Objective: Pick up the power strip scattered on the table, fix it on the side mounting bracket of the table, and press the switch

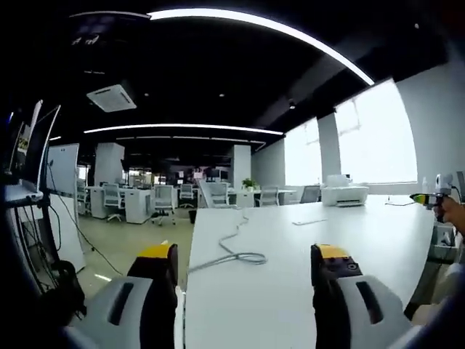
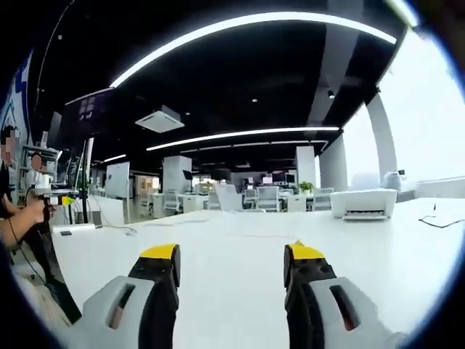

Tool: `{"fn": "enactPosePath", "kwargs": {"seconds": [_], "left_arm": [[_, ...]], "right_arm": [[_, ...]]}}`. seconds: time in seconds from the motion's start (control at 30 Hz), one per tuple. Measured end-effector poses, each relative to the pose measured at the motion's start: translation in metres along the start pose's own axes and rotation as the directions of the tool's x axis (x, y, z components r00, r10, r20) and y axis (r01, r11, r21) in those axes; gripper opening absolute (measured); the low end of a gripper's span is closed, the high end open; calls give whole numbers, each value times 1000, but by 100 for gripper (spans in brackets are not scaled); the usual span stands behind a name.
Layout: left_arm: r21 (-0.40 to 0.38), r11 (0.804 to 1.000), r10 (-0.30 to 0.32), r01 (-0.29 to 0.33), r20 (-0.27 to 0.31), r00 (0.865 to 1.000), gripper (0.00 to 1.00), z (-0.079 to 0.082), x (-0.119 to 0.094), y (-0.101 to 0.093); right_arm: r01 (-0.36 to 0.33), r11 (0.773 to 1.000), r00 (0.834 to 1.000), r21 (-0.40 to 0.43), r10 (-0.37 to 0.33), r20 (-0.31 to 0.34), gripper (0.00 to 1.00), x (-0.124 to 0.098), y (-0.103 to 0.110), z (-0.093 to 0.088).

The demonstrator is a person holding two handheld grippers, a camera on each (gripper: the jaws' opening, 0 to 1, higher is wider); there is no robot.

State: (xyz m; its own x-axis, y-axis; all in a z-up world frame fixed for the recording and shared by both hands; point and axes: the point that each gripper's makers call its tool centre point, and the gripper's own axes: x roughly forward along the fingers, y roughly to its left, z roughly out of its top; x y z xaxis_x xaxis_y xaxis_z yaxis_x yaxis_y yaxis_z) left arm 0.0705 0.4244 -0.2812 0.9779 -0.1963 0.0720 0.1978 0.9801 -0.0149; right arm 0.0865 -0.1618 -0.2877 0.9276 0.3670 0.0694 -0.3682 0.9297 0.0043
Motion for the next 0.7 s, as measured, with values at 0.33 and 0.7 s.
{"fn": "enactPosePath", "kwargs": {"seconds": [0.33, 0.7], "left_arm": [[-9, 1000, -11, 11, -24, 1000, 78, -11, 2, -6], [-17, 1000, -4, 3, -24, 1000, 78, -10, 1, -3]], "right_arm": [[-1, 1000, 1000, -5, 1, -7, 54, 1, 0, -3], [2, 1000, 1000, -7, -2, 3, 54, 1, 1, 2]]}}
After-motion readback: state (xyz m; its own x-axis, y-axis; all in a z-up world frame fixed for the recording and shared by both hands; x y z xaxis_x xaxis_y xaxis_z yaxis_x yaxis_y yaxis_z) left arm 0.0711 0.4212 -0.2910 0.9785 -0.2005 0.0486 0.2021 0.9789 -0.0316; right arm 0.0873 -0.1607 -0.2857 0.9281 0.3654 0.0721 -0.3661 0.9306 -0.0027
